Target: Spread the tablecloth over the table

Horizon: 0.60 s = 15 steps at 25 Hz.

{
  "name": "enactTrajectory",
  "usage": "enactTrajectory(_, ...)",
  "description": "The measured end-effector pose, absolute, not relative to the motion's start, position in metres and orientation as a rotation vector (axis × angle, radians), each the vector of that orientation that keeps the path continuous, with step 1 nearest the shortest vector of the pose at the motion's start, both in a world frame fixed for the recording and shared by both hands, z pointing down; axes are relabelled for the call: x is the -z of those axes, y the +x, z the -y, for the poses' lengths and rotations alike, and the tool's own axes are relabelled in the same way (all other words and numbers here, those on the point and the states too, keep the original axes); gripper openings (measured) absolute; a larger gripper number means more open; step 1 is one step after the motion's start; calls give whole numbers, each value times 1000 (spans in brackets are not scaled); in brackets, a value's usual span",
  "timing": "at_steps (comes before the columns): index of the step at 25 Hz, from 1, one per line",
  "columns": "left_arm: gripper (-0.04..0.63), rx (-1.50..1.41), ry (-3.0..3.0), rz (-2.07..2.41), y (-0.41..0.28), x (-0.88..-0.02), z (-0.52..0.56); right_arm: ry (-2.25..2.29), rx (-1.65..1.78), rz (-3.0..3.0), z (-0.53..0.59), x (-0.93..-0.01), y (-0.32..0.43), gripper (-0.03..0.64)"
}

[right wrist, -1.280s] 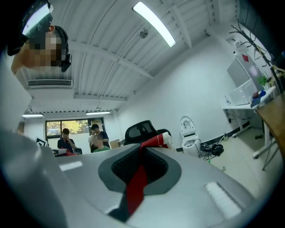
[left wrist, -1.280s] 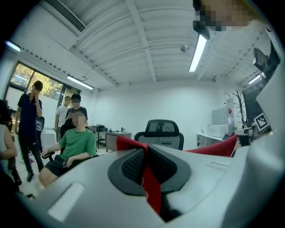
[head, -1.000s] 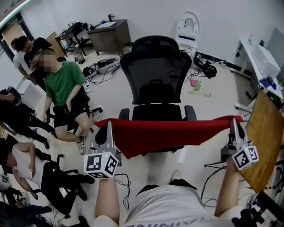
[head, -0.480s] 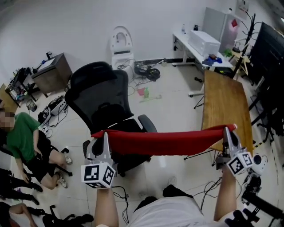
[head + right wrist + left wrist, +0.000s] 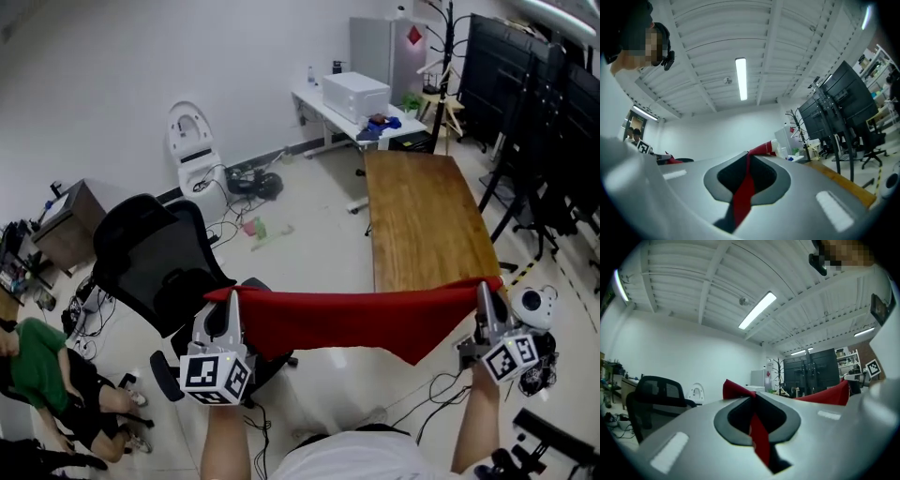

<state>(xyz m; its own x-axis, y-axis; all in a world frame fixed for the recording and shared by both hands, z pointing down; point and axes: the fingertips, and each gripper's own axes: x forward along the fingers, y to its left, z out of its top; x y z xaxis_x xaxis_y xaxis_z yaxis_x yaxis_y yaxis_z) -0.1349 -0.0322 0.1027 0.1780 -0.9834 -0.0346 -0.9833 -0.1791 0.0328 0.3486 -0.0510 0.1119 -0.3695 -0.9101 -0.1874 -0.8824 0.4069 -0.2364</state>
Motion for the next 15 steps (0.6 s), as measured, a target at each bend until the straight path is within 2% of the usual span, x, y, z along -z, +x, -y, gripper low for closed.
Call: enactTrajectory(15,17,61,2597,1711,130,-123,120,-1825,105,-2169,32,-127,607,18)
